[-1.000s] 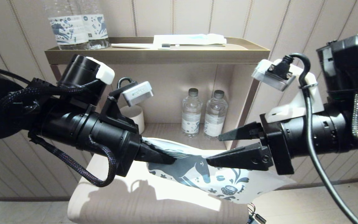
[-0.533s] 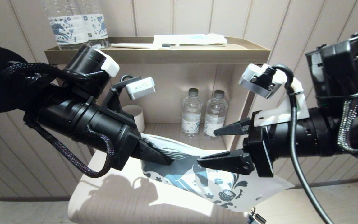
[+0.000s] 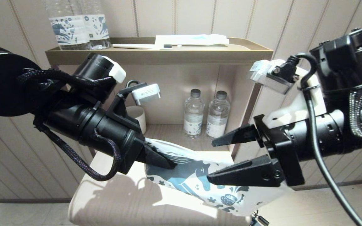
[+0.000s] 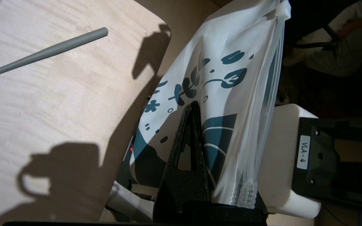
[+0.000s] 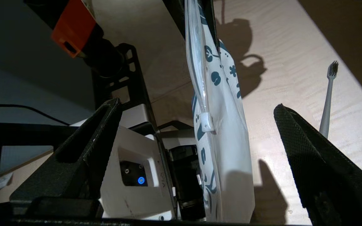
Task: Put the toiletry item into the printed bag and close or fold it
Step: Open the storage bag
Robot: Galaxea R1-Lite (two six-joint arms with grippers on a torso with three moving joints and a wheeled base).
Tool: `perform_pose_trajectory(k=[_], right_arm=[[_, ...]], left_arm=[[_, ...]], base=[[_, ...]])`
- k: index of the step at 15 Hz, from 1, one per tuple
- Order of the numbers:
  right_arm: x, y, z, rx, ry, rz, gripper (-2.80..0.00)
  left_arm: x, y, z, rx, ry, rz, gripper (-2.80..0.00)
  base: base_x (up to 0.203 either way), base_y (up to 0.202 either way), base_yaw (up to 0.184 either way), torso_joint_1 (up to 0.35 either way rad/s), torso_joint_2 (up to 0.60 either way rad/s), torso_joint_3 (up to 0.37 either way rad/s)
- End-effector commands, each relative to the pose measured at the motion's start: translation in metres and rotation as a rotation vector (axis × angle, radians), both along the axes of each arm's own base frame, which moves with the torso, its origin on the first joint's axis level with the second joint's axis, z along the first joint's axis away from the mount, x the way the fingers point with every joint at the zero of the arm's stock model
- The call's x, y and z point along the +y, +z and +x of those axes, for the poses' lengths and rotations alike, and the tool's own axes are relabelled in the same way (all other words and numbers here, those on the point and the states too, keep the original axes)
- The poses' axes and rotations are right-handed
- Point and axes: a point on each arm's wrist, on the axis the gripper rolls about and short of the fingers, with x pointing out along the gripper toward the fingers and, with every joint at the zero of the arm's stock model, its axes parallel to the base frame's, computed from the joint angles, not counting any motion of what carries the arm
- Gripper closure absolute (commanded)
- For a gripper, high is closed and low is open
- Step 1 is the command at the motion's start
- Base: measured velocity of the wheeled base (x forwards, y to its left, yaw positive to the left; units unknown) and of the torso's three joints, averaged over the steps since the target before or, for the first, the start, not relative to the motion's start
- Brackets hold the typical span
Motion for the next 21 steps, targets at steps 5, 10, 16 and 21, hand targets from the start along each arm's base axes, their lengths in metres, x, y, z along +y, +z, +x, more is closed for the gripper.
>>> perform_pose_trajectory(k=[5, 10, 16, 21], right_arm=[[-0.002, -0.002, 0.009, 0.015, 0.002, -0.015, -2.8], [-0.001, -0.005, 0.01, 0.003, 0.011, -0.024, -2.8], [0.003, -0.011, 0.015, 0.018, 0.015, -0.037, -2.8], [0.004, -0.013, 0.016, 0.022, 0.015, -0.043, -2.8]], left_arm=[[-0.002, -0.005, 0.006, 0.014, 0.003, 0.007, 0.0], [-0.002, -0.004, 0.007, 0.006, 0.005, 0.003, 0.0], [-0.002, -0.004, 0.007, 0.006, 0.005, 0.003, 0.0], [-0.002, -0.005, 0.007, 0.007, 0.003, 0.005, 0.0]], base=[[0.0, 0.0, 0.0, 0.0, 0.0, 0.0], [0.0, 0.0, 0.0, 0.0, 0.0, 0.0], [0.0, 0.0, 0.0, 0.0, 0.0, 0.0], [0.0, 0.0, 0.0, 0.0, 0.0, 0.0]])
